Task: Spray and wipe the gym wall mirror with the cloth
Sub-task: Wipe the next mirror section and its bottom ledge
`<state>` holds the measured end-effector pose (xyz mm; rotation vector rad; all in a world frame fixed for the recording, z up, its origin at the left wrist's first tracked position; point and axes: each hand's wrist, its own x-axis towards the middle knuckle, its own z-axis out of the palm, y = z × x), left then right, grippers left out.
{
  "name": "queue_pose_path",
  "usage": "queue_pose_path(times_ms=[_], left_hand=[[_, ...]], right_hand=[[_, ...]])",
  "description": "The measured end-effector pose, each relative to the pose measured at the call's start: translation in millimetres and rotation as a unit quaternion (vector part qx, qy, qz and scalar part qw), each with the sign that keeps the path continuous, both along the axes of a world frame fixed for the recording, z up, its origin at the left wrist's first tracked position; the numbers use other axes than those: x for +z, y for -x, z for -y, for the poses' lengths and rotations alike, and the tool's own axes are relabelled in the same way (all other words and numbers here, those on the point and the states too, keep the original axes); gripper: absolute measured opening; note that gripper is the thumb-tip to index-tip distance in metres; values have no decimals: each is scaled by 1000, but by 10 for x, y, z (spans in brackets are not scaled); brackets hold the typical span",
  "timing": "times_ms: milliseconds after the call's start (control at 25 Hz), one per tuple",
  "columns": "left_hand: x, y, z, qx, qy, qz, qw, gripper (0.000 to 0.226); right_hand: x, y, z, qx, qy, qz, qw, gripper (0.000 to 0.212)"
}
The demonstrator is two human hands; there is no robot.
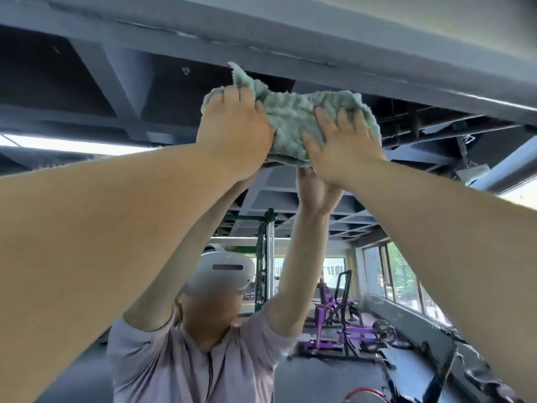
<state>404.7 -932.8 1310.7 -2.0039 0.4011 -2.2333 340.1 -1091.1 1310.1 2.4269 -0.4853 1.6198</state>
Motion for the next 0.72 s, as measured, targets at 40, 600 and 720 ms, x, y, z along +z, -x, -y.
queue_pose_path(times_ms=[40,600,720], left_hand=[[16,13,30,19,-2,2,1000,41],[881,75,439,-78,62,-163,981,66],[915,119,694,-100,127,-192,968,68]], right_hand=[[36,-15,-2,7,-4,-15,1000,63],[798,-87,359,62,45,64,995,65],[895,-17,630,85,87,51,991,64]])
